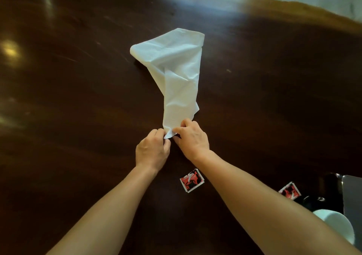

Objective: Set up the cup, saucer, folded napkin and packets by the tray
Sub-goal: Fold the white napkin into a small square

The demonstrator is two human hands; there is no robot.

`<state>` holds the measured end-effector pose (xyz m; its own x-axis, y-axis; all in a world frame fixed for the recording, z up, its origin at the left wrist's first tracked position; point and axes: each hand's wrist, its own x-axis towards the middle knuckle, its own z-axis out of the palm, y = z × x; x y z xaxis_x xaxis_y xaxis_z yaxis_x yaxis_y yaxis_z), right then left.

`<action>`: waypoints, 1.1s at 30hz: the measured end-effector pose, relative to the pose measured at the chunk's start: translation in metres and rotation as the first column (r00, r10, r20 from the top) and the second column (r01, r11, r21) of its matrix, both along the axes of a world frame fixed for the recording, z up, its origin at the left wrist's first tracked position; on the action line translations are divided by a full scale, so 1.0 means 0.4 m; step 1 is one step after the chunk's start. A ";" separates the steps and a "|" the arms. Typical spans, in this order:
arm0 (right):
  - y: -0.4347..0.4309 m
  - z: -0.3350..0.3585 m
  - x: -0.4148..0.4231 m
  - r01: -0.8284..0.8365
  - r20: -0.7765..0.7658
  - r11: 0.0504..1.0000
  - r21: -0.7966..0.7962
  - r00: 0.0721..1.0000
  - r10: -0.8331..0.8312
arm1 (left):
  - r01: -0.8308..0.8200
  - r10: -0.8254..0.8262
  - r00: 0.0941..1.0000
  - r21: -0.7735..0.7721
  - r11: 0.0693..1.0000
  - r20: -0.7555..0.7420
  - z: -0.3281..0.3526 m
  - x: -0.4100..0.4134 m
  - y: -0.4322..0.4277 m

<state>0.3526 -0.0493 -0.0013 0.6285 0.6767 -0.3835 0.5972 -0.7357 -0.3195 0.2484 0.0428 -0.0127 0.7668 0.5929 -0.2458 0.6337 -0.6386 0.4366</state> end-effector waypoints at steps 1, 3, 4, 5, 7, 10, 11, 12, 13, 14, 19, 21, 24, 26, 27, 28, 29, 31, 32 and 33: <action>0.002 0.006 -0.002 0.003 -0.005 1.000 0.009 1.000 -0.003 | -0.010 0.010 1.000 0.003 1.000 0.010 0.007 0.001 0.001; 0.007 0.026 -0.006 -0.002 -0.009 1.000 0.029 1.000 0.002 | -0.024 0.023 0.999 0.015 1.000 0.038 0.025 0.004 0.003; 0.009 0.038 -0.010 -0.007 -0.010 0.999 0.045 1.000 0.007 | -0.031 0.029 0.998 0.021 0.999 0.051 0.036 0.006 0.004; 0.010 0.051 -0.014 -0.011 -0.009 0.998 0.065 1.000 0.011 | -0.037 0.035 0.997 0.027 0.999 0.064 0.050 0.007 0.005; 0.010 0.080 -0.022 -0.014 -0.004 0.994 0.110 1.000 0.015 | -0.042 0.038 0.995 0.042 0.998 0.095 0.081 0.007 0.008; 0.003 0.135 -0.030 -0.026 0.014 0.990 0.142 1.000 0.024 | -0.035 0.025 0.989 0.067 0.997 0.144 0.133 0.005 0.009; 0.000 0.156 -0.033 -0.036 0.026 0.988 0.147 0.999 0.033 | -0.028 0.017 0.988 0.072 0.997 0.155 0.152 0.004 0.007; -0.004 0.178 -0.036 -0.048 0.037 0.987 0.154 0.998 0.043 | -0.021 0.007 0.985 0.079 0.997 0.170 0.172 0.003 0.005; -0.008 0.200 -0.038 -0.056 0.045 0.985 0.163 0.998 0.049 | -0.014 -0.002 0.983 0.085 0.996 0.186 0.190 0.002 0.003; -0.013 0.224 -0.040 -0.059 0.052 0.983 0.173 0.997 0.051 | -0.007 -0.011 0.979 0.091 0.996 0.203 0.210 0.002 0.000; -0.047 0.329 -0.041 0.004 0.066 0.976 0.219 0.998 -0.019 | 0.028 -0.054 0.961 0.100 0.995 0.270 0.314 0.013 -0.018; -0.065 0.367 -0.040 0.046 0.065 0.970 0.240 0.996 -0.063 | 0.056 -0.088 0.958 0.122 0.991 0.274 0.357 0.013 -0.024; -0.096 0.426 -0.038 0.070 0.078 0.954 0.293 0.992 -0.097 | 0.093 -0.127 0.946 0.124 0.988 0.300 0.425 0.016 -0.043; -0.116 0.464 -0.035 0.078 0.089 0.940 0.332 0.990 -0.114 | 0.102 -0.124 0.930 0.083 0.991 0.346 0.472 0.024 -0.061; -0.128 0.481 -0.033 0.086 0.091 0.932 0.352 0.988 -0.125 | 0.105 -0.121 0.919 0.063 0.992 0.376 0.496 0.027 -0.071; -0.140 0.497 -0.030 0.097 0.090 0.924 0.370 0.986 -0.140 | 0.110 -0.124 0.907 0.058 0.992 0.403 0.517 0.031 -0.082; -0.153 0.512 -0.025 0.110 0.091 0.914 0.390 0.983 -0.157 | 0.116 -0.133 0.896 0.065 0.991 0.425 0.538 0.033 -0.093; -0.182 0.536 -0.018 0.132 0.094 0.894 0.429 0.977 -0.190 | 0.131 -0.160 0.875 0.093 0.987 0.458 0.575 0.034 -0.117; -0.198 0.546 -0.016 0.141 0.091 0.883 0.448 0.975 -0.202 | 0.143 -0.178 0.863 0.108 0.984 0.473 0.591 0.033 -0.130; -0.213 0.553 -0.014 0.147 0.087 0.873 0.466 0.974 -0.210 | 0.157 -0.197 0.852 0.122 0.980 0.484 0.606 0.031 -0.142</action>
<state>0.3472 -0.1346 0.2201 0.7781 0.6273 0.0316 0.5287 -0.6269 -0.5722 0.2607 -0.0140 0.2297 0.8692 0.4372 0.2310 0.2225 -0.7630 0.6069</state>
